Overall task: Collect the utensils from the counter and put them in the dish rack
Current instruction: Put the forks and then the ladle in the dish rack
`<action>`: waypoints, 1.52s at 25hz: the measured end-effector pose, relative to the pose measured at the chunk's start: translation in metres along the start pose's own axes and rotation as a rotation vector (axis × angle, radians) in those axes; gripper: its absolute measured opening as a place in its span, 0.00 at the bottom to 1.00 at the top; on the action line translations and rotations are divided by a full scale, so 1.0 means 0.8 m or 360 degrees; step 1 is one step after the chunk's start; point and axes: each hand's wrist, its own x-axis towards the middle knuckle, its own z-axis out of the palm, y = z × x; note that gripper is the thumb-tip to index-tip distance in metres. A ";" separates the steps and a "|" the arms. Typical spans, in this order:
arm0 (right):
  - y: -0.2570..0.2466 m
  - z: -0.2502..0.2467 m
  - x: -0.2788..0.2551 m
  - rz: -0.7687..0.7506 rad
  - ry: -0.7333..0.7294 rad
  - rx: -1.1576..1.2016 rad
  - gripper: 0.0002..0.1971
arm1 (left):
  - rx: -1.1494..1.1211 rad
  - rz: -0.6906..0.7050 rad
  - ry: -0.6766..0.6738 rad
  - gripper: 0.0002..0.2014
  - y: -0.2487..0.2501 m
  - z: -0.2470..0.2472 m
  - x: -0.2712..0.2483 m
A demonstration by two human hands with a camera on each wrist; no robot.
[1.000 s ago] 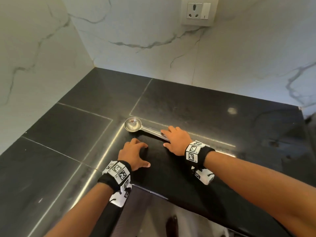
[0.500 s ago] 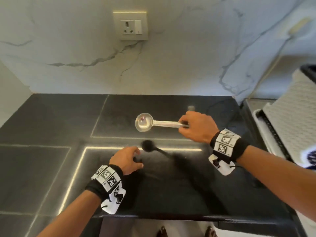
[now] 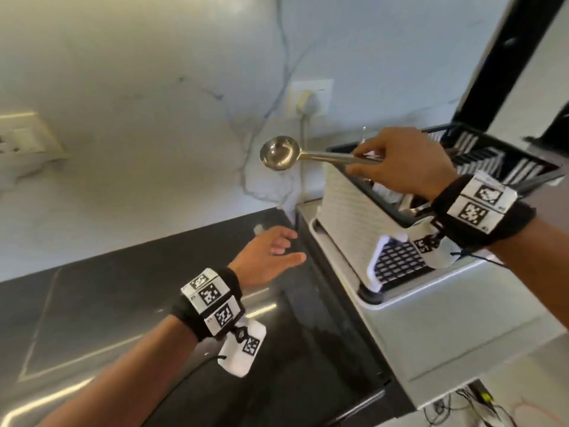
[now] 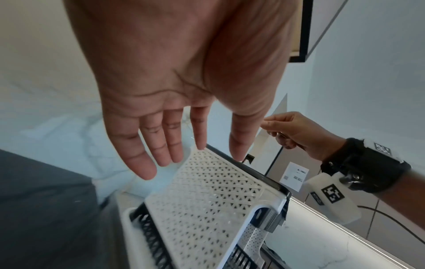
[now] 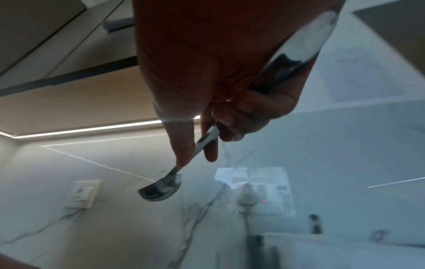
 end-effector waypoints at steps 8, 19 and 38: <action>0.305 -0.130 0.064 0.0231 -0.0008 0.0082 0.25 | -0.0676 -0.0233 0.0238 0.34 0.115 0.100 0.138; 0.427 -0.051 0.203 -0.0166 -0.0752 -0.0060 0.16 | -0.0818 -0.0379 0.0567 0.26 0.138 0.131 0.186; 0.399 0.034 0.243 -0.0388 -0.1058 -0.0274 0.20 | -0.0848 -0.0399 0.0550 0.25 0.131 0.127 0.178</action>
